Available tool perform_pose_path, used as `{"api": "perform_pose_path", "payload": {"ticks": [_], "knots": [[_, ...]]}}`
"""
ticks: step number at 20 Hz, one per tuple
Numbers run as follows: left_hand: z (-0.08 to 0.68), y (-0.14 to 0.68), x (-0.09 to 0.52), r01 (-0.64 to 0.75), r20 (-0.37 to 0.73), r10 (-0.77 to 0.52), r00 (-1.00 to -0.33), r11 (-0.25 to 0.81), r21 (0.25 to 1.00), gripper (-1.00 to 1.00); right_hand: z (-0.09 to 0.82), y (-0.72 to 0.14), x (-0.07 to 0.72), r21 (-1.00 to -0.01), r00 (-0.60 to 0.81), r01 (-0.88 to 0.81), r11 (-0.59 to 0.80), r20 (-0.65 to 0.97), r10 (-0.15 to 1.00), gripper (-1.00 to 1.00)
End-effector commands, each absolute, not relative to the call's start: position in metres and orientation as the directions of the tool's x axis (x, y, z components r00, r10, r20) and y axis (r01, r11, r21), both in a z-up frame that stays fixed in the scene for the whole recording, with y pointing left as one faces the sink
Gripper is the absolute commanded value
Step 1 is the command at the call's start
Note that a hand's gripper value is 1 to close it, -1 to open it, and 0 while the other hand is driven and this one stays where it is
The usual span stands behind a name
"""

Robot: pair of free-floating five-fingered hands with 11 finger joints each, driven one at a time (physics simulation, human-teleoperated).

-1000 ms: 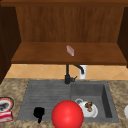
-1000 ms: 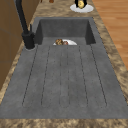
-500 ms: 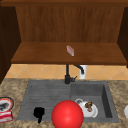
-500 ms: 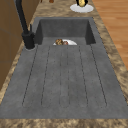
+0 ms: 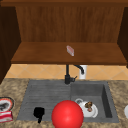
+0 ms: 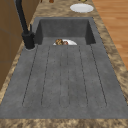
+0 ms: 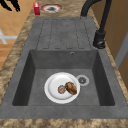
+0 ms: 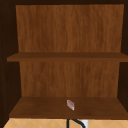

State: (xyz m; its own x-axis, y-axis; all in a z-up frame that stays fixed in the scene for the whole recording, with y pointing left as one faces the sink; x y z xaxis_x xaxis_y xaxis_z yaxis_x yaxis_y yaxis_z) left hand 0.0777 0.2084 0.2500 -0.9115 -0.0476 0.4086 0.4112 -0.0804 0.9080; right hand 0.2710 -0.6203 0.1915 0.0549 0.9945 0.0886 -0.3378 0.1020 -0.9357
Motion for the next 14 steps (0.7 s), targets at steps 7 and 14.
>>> {"api": "perform_pose_path", "payload": {"ticks": [7, 14], "knots": [[0.25, 0.208, 0.078, 0.411, 0.409, -0.048, -0.911, -0.08, 0.908, 0.0, 0.263, -0.545, 0.266, -0.939, 0.056, -0.338, 0.067, 0.051, 0.997, 1.0], [0.25, 0.208, 0.078, 0.411, 0.409, -0.048, -0.911, -0.08, 0.908, 0.0, 0.311, -0.503, 0.24, -0.941, 0.045, -0.335, 0.045, 0.032, 0.998, 1.0]]}}
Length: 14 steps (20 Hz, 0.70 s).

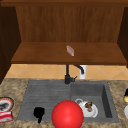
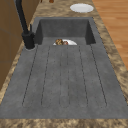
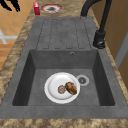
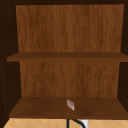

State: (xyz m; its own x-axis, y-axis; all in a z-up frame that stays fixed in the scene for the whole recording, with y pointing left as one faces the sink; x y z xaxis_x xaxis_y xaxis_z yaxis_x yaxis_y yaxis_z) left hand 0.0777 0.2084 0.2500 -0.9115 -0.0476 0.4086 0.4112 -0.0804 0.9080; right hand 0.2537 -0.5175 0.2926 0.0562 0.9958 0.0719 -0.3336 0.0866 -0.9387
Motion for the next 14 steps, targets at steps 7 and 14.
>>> {"api": "perform_pose_path", "payload": {"ticks": [7, 14], "knots": [[0.25, 0.208, 0.078, 0.411, 0.409, -0.048, -0.911, -0.08, 0.908, 0.0, 0.357, -0.47, 0.197, -0.942, 0.051, -0.332, 0.053, 0.038, 0.998, 1.0], [0.25, 0.208, 0.078, 0.411, 0.409, -0.048, -0.911, -0.08, 0.908, 0.0, 0.386, -0.44, 0.159, -0.958, 0.054, -0.284, 0.043, 0.029, 0.998, 1.0]]}}
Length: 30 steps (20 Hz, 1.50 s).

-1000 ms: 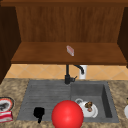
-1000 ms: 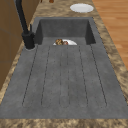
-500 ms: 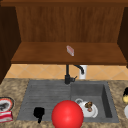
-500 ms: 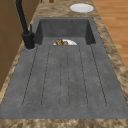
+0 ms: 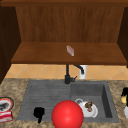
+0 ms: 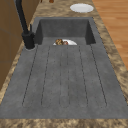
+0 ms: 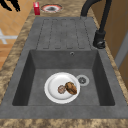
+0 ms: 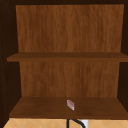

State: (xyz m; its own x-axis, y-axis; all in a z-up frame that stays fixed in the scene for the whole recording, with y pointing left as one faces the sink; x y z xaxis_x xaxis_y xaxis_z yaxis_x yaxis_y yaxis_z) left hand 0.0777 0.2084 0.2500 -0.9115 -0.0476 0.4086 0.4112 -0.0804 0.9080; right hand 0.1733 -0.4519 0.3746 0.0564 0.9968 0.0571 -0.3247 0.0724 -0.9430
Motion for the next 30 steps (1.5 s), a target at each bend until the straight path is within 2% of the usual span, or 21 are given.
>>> {"api": "perform_pose_path", "payload": {"ticks": [1, 14, 30], "knots": [[0.25, 0.208, 0.078, 0.411, 0.409, -0.048, -0.911, -0.08, 0.908, 0.0, 0.389, -0.436, 0.154, -0.96, 0.054, -0.278, 0.038, 0.024, 0.998, 1.0], [0.25, 0.208, 0.078, 0.411, 0.409, -0.048, -0.911, -0.08, 0.908, 0.0, 0.466, -0.39, 0.112, -0.957, 0.058, -0.289, -0.01, -0.028, 0.998, 1.0], [0.25, 0.208, 0.078, 0.411, 0.409, -0.048, -0.911, -0.08, 0.908, 0.0, 0.57, -0.341, 0.109, -0.96, 0.079, -0.278, -0.032, -0.056, 0.995, 1.0]]}}
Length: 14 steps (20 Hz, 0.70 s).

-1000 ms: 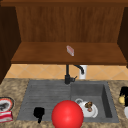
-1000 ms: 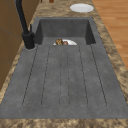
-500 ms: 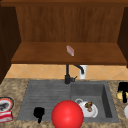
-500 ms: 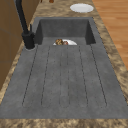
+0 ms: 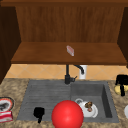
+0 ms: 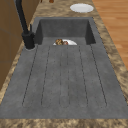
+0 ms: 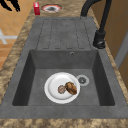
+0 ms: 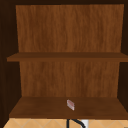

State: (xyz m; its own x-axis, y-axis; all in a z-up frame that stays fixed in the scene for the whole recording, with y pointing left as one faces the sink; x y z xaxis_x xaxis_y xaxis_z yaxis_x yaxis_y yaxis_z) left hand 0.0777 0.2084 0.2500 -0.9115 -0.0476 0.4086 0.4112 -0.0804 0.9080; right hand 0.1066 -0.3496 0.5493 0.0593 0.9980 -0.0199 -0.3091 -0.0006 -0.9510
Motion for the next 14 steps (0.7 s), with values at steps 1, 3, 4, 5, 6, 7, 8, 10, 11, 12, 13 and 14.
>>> {"api": "perform_pose_path", "payload": {"ticks": [1, 3, 4, 5, 6, 7, 8, 10, 11, 12, 13, 14], "knots": [[0.25, 0.208, 0.078, 0.411, 0.409, -0.048, -0.911, -0.08, 0.908, 0.0, 0.577, -0.338, 0.109, -0.96, 0.082, -0.28, -0.033, -0.058, 0.995, 1.0], [0.25, 0.208, 0.078, 0.411, 0.409, -0.048, -0.911, -0.08, 0.908, 0.0, 0.592, -0.33, 0.108, -0.958, 0.086, -0.285, -0.035, -0.062, 0.994, 1.0], [0.25, 0.208, 0.078, 0.411, 0.409, -0.048, -0.911, -0.08, 0.908, 0.0, 0.598, -0.322, 0.107, -0.956, 0.085, -0.289, -0.043, -0.07, 0.994, 1.0], [0.25, 0.208, 0.078, 0.411, 0.409, -0.048, -0.911, -0.08, 0.908, 0.0, 0.605, -0.316, 0.107, -0.955, 0.082, -0.292, -0.051, -0.079, 0.994, 1.0], [0.25, 0.208, 0.078, 0.411, 0.409, -0.048, -0.911, -0.08, 0.908, 0.0, 0.612, -0.312, 0.107, -0.954, 0.085, -0.295, -0.06, -0.089, 0.992, 1.0], [0.25, 0.208, 0.078, 0.411, 0.409, -0.048, -0.911, -0.08, 0.908, 0.0, 0.619, -0.307, 0.107, -0.952, 0.087, -0.3, -0.069, -0.1, 0.991, 1.0], [0.25, 0.208, 0.078, 0.411, 0.409, -0.048, -0.911, -0.08, 0.908, 0.0, 0.626, -0.302, 0.107, -0.951, 0.088, -0.301, -0.077, -0.108, 0.99, 1.0], [0.25, 0.208, 0.078, 0.411, 0.409, -0.048, -0.911, -0.08, 0.908, 0.0, 0.639, -0.293, 0.107, -0.951, 0.086, -0.298, -0.089, -0.119, 0.989, 1.0], [0.25, 0.208, 0.078, 0.411, 0.409, -0.048, -0.911, -0.08, 0.908, 0.0, 0.646, -0.288, 0.107, -0.95, 0.085, -0.297, -0.093, -0.123, 0.989, 1.0], [0.25, 0.208, 0.078, 0.411, 0.409, -0.048, -0.911, -0.08, 0.908, 0.0, 0.653, -0.282, 0.107, -0.951, 0.085, -0.295, -0.097, -0.127, 0.988, 1.0], [0.25, 0.208, 0.078, 0.411, 0.409, -0.048, -0.911, -0.08, 0.908, 0.0, 0.659, -0.277, 0.108, -0.952, 0.086, -0.29, -0.099, -0.129, 0.988, 1.0], [0.25, 0.208, 0.078, 0.411, 0.409, -0.048, -0.911, -0.08, 0.908, 0.0, 0.666, -0.272, 0.109, -0.953, 0.087, -0.286, -0.102, -0.131, 0.987, 1.0]]}}
